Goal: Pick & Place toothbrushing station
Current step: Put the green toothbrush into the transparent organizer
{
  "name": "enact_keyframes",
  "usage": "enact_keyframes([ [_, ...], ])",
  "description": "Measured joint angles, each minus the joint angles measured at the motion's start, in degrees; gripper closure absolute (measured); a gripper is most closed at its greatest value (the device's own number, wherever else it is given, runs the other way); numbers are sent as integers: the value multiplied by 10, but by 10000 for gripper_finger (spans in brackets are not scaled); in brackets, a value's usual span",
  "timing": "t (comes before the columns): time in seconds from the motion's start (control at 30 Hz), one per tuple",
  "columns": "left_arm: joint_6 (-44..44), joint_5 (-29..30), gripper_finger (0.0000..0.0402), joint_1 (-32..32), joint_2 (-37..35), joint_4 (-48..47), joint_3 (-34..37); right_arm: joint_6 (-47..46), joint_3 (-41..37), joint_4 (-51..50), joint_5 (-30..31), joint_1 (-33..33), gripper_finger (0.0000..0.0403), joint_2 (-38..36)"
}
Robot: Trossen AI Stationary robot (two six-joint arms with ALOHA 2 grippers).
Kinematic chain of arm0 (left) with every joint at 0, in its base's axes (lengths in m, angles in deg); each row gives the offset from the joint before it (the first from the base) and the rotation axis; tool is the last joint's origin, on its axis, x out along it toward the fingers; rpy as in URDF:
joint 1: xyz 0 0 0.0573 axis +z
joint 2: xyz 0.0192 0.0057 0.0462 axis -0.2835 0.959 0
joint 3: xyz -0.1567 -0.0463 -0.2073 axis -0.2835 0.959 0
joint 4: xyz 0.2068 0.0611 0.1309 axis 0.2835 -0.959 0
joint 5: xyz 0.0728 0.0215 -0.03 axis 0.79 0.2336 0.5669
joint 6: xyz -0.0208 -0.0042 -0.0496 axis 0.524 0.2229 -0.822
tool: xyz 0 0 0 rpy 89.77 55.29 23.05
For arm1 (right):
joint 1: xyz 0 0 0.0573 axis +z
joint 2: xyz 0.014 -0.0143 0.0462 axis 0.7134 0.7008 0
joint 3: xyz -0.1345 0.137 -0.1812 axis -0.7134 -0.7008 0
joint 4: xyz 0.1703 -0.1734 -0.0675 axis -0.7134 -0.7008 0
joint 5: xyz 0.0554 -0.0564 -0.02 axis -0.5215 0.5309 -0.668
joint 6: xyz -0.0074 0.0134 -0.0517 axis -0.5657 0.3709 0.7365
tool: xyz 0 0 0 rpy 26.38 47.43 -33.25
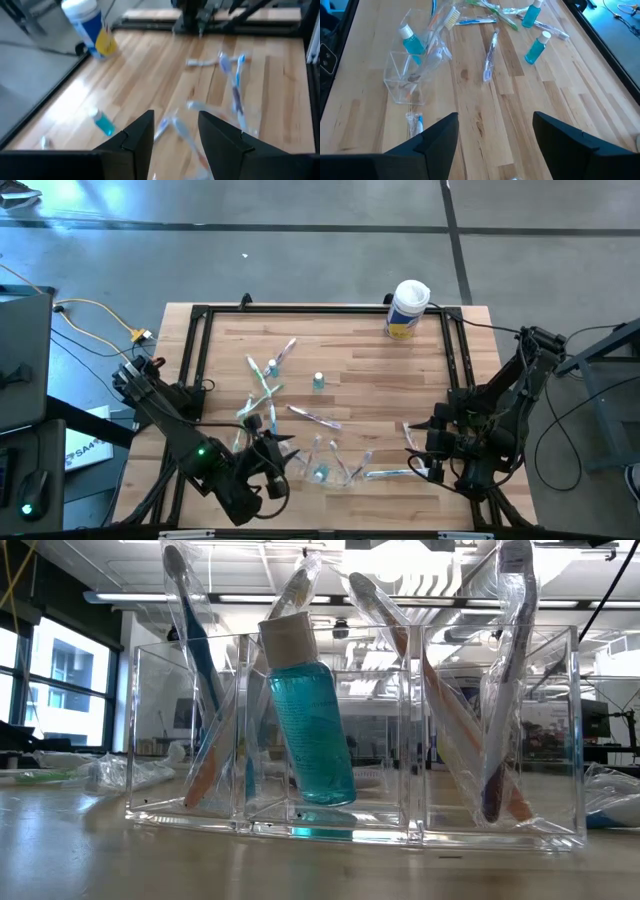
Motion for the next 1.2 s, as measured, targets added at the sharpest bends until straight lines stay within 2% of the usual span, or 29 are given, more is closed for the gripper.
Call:
enact_keyframes([
  [0.17, -40, -39, 249, 0, 0, -59, 0, -26, 0, 2, 1, 0, 155, 0],
  [0.53, -74, -120, 249, 1, 0, -145, 0, -66, 0, 5, -37, 2, 155, 0],
  [0.97, -165, -124, 249, 1, 0, -340, 0, -96, 0, 4, -35, 2, 155, 0],
  [1.2, -172, -156, 249, 1, -4, -343, 0, -96, 0, 3, -32, 0, 155, 0],
])
